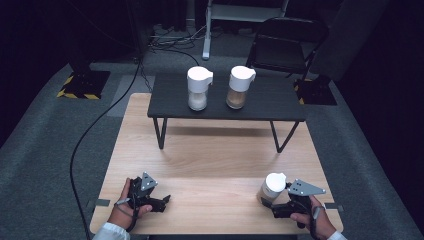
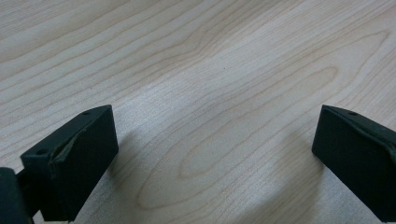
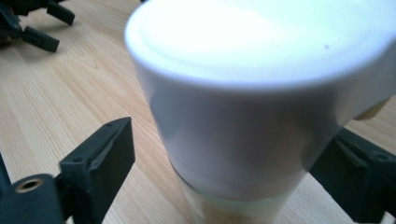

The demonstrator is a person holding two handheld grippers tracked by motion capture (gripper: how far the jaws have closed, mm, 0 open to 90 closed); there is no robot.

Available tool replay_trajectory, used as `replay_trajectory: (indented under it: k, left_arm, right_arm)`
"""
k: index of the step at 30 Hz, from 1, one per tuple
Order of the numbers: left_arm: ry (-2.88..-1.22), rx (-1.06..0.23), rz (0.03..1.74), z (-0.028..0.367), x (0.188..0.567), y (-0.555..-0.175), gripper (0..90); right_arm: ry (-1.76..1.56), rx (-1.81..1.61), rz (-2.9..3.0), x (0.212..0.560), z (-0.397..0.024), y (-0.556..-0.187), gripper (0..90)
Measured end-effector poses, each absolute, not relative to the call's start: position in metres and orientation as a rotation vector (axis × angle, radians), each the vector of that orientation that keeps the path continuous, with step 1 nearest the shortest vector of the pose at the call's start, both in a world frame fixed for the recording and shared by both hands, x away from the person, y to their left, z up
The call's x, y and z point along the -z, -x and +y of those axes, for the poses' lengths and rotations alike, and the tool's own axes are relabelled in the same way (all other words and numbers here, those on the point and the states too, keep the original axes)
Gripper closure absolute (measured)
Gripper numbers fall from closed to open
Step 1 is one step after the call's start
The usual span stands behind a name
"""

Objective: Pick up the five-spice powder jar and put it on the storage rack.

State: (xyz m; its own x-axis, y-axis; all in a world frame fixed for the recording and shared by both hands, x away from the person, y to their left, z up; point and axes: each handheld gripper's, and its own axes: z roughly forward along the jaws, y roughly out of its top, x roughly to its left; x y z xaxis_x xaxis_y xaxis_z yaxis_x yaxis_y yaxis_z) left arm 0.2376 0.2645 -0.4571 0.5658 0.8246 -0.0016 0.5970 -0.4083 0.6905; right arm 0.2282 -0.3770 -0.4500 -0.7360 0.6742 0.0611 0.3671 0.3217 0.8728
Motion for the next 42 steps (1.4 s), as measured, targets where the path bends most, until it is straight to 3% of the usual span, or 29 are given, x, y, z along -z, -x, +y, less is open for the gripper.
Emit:
replay_trajectory:
  k: [7,11,42]
  left_arm:
    - [-2.148,-0.452,1.132,0.264,0.457,-0.237,0.2]
    - [-2.148,-0.452,1.132,0.264,0.457,-0.238,0.2]
    - [-2.148,-0.453,1.132,0.264,0.457,-0.238,0.2]
  right_arm:
    - [-1.018,-1.382,2.175,0.457,-0.369,-0.215,26.8]
    - [-1.016,-1.377,2.155,0.458,-0.368,-0.212,28.8]
    - [-1.042,-1.336,2.047,0.431,-0.371,-0.211,29.9]
